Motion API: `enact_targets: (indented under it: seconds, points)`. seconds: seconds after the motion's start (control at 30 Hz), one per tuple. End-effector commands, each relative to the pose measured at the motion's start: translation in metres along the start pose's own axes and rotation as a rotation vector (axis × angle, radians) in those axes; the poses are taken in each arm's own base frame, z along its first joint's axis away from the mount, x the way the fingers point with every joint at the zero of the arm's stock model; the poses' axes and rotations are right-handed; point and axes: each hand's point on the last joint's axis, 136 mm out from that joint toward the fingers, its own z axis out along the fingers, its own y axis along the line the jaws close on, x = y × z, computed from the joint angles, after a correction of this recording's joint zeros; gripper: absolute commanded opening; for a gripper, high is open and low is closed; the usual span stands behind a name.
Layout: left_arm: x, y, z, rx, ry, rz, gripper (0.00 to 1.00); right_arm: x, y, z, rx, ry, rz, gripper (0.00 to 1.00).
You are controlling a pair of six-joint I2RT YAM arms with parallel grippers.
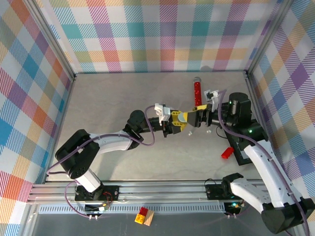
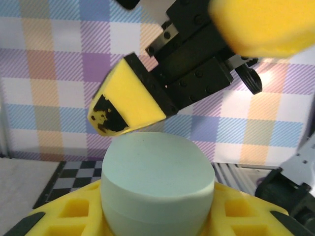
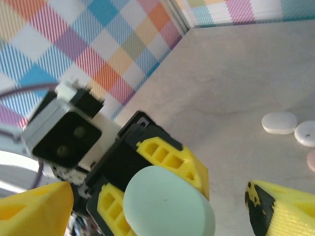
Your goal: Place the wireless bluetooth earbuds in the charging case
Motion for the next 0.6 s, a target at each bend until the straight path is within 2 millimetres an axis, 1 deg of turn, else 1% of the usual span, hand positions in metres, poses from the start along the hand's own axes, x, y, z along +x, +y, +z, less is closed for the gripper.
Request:
enact_targets:
  seconds: [0.0, 0.07, 0.17, 0.3, 0.43, 0.57]
  points:
    - [-0.009, -0.014, -0.005, 0.07, 0.009, -0.017, 0.29, 0.02, 0.0, -0.001, 0.048, 0.074, -0.267, 0.9]
    - [-0.01, -0.016, -0.005, 0.082, 0.012, -0.028, 0.29, 0.02, 0.001, 0.0, 0.067, 0.068, -0.354, 0.9]
    - [-0.012, -0.018, -0.006, 0.1, 0.011, -0.04, 0.29, 0.018, -0.001, -0.001, 0.105, 0.056, -0.417, 0.91]
    - [-0.015, -0.02, -0.006, 0.112, 0.008, -0.052, 0.29, 0.02, -0.005, -0.001, 0.132, 0.069, -0.454, 0.91]
    - [-0.017, -0.019, -0.005, 0.11, 0.006, -0.075, 0.29, 0.025, -0.003, -0.001, 0.123, 0.085, -0.479, 0.91]
    - [-0.019, -0.02, -0.005, 0.115, -0.002, -0.076, 0.29, 0.027, -0.013, 0.0, 0.168, 0.11, -0.492, 0.92]
